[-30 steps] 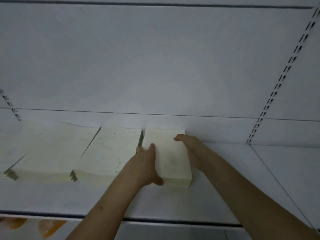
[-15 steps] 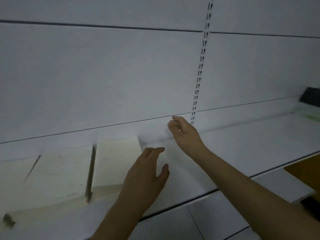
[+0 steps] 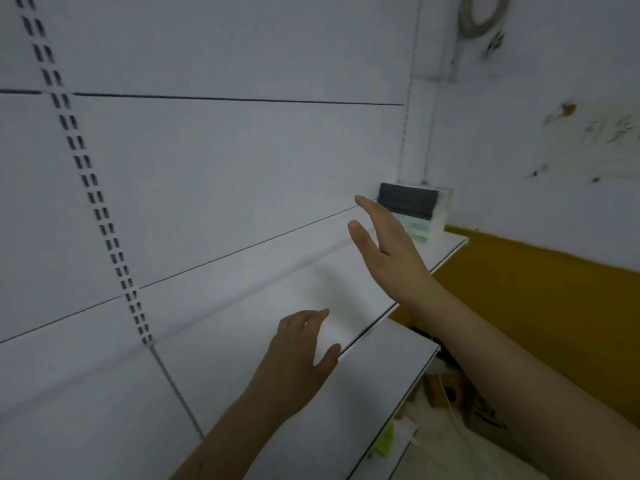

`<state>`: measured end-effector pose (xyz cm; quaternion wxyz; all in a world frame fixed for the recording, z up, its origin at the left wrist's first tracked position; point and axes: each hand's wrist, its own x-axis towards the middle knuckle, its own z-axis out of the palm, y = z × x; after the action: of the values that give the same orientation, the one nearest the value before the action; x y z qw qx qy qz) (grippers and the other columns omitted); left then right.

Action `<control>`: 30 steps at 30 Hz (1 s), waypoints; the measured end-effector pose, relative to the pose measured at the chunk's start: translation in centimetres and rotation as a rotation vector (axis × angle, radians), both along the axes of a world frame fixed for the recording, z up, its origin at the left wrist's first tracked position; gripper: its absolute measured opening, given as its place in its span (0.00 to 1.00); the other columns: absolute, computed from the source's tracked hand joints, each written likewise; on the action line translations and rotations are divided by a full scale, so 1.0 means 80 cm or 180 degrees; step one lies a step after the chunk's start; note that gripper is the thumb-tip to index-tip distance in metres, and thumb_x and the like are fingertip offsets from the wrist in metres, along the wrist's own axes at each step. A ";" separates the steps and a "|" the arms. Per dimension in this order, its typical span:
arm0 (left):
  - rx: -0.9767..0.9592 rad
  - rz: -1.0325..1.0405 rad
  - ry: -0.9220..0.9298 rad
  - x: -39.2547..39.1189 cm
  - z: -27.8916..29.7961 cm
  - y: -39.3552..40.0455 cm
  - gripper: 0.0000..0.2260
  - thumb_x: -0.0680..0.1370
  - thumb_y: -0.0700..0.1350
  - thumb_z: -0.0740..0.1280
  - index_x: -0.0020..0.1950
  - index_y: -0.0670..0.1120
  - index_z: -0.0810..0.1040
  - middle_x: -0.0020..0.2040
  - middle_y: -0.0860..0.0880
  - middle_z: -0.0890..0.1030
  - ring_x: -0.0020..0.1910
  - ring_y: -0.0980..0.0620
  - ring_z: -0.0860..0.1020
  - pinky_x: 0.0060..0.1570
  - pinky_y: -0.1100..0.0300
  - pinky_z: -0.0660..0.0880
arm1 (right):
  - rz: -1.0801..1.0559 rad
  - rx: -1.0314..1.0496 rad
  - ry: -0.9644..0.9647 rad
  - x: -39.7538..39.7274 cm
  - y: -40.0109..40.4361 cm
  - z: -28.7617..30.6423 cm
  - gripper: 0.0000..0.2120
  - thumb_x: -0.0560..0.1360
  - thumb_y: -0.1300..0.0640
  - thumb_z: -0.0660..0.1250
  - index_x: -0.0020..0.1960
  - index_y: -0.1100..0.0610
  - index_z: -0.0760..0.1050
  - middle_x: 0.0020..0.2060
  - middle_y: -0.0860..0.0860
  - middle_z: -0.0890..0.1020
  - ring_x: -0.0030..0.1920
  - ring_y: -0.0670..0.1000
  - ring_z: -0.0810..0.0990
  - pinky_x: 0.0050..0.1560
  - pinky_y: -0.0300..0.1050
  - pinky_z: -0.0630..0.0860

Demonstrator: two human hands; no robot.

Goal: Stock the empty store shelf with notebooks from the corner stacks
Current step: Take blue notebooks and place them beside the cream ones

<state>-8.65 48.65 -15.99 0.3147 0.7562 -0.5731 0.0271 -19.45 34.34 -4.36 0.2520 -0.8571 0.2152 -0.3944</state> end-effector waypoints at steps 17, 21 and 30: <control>0.0197 -0.0463 0.0134 -0.029 -0.026 -0.418 0.26 0.79 0.58 0.60 0.74 0.48 0.67 0.70 0.50 0.70 0.69 0.51 0.65 0.64 0.62 0.62 | -0.0708 -0.0006 -0.0091 -0.119 -0.381 -0.011 0.25 0.81 0.45 0.54 0.76 0.51 0.59 0.72 0.46 0.66 0.67 0.40 0.62 0.66 0.36 0.57; 0.0216 -0.0531 0.0201 0.002 -0.033 -0.500 0.25 0.80 0.54 0.62 0.75 0.46 0.66 0.70 0.48 0.69 0.70 0.49 0.64 0.67 0.59 0.62 | -0.0756 -0.0005 -0.0034 -0.092 -0.449 -0.029 0.25 0.81 0.45 0.55 0.76 0.51 0.59 0.72 0.46 0.66 0.69 0.43 0.63 0.68 0.37 0.58; 0.0617 -0.0064 0.0078 0.078 -0.053 -0.650 0.26 0.82 0.55 0.58 0.77 0.47 0.60 0.75 0.45 0.64 0.74 0.45 0.61 0.70 0.50 0.61 | -0.0846 -0.0295 0.0908 0.006 -0.586 -0.029 0.30 0.80 0.42 0.55 0.77 0.54 0.55 0.75 0.51 0.62 0.75 0.50 0.58 0.75 0.48 0.56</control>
<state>-2.38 -3.31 -20.22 0.2472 0.7776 -0.5767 -0.0410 -18.93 -12.52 -6.70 0.1250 -0.8790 0.3417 -0.3082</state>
